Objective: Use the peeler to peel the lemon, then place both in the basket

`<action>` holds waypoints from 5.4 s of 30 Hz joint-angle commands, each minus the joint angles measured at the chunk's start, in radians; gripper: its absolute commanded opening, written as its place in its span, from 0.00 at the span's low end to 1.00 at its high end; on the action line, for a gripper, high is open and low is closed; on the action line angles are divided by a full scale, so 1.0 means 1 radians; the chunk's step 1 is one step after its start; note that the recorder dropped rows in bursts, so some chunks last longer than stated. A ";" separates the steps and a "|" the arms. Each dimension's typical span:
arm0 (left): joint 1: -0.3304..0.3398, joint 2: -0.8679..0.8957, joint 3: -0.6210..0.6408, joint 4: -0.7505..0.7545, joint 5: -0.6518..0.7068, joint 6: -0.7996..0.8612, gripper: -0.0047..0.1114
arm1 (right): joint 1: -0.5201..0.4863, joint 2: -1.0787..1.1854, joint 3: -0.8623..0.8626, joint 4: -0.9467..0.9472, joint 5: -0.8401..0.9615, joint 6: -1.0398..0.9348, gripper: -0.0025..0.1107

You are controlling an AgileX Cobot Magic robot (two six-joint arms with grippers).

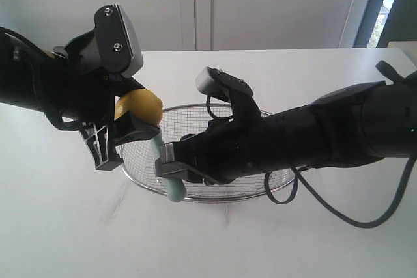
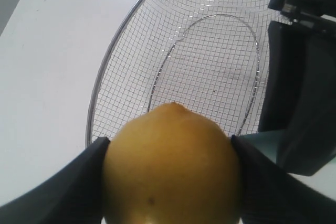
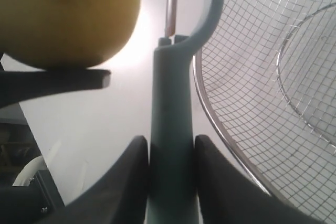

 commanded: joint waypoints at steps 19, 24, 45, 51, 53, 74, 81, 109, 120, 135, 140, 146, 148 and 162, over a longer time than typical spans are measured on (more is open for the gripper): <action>0.000 -0.014 0.007 -0.016 0.007 -0.008 0.04 | -0.001 -0.033 -0.002 -0.057 -0.032 0.026 0.02; 0.000 -0.014 0.007 -0.014 0.007 -0.008 0.04 | -0.001 -0.063 -0.002 -0.111 -0.060 0.072 0.02; 0.000 -0.014 0.007 -0.013 0.011 -0.008 0.04 | -0.001 -0.107 -0.002 -0.161 -0.094 0.120 0.02; 0.000 -0.014 0.007 -0.013 0.011 -0.008 0.04 | -0.001 -0.107 -0.002 -0.164 -0.094 0.120 0.02; 0.000 -0.014 0.007 -0.013 0.011 -0.008 0.04 | -0.001 -0.107 -0.002 -0.164 -0.094 0.120 0.02; 0.000 -0.014 0.007 -0.013 0.011 -0.008 0.04 | -0.019 -0.261 -0.002 -0.321 -0.146 0.258 0.02; 0.000 -0.014 0.007 -0.013 0.011 -0.008 0.04 | -0.065 -0.431 -0.002 -0.469 -0.138 0.361 0.02; 0.000 -0.014 0.007 -0.013 0.009 -0.008 0.04 | -0.139 -0.094 -0.034 -1.444 -0.339 1.058 0.02; 0.000 -0.014 0.007 -0.013 0.007 -0.008 0.04 | -0.139 0.088 -0.136 -1.444 -0.344 1.006 0.02; 0.000 -0.014 0.007 -0.017 0.007 -0.008 0.04 | -0.139 0.177 -0.136 -1.440 -0.323 0.980 0.02; 0.000 -0.014 0.007 -0.017 0.007 -0.008 0.04 | -0.102 0.189 -0.136 -1.440 -0.313 0.979 0.02; 0.000 -0.014 0.007 -0.017 0.010 -0.008 0.04 | -0.070 0.192 -0.136 -1.440 -0.312 0.966 0.04; 0.000 -0.014 0.007 -0.021 0.011 -0.008 0.04 | -0.070 0.192 -0.136 -1.440 -0.299 0.966 0.07; 0.000 -0.014 0.007 -0.020 0.014 -0.010 0.04 | -0.070 0.196 -0.136 -1.440 -0.273 0.992 0.18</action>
